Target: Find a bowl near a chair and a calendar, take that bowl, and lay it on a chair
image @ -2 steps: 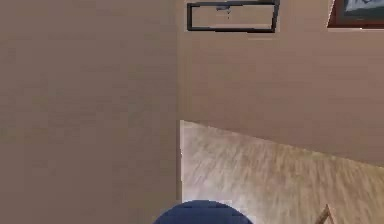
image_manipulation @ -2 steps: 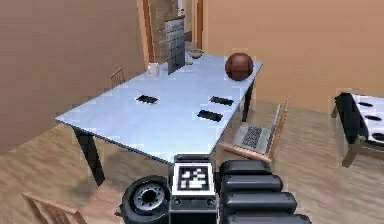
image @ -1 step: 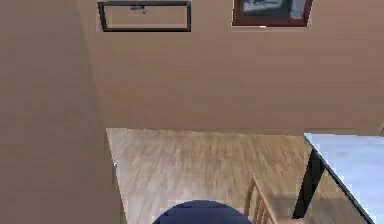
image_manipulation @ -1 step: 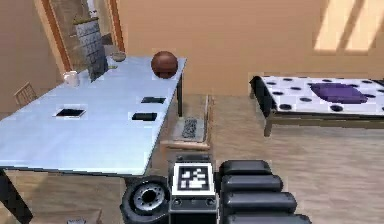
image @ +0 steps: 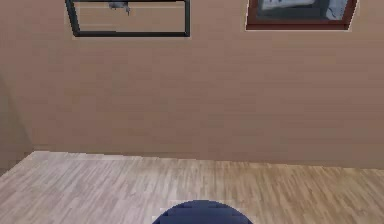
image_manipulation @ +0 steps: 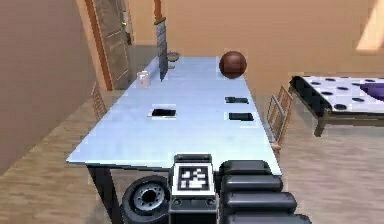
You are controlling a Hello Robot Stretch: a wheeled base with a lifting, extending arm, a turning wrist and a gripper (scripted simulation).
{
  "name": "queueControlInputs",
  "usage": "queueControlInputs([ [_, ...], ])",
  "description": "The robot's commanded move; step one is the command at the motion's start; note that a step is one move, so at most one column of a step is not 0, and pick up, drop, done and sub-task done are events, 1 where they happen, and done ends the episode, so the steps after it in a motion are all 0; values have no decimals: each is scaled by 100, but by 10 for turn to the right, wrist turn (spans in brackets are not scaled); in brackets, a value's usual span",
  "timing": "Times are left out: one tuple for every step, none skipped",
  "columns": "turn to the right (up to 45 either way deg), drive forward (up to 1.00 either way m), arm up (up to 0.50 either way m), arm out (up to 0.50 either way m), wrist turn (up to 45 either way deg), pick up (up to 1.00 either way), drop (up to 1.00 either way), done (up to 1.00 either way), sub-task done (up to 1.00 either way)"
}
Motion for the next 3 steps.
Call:
queueControlInputs([
  [60,0,0,0,0,0,0,0,0],
  [0,35,0,0,0,0,0,0,0],
  [450,0,0,0,0,0,0,0,0],
])
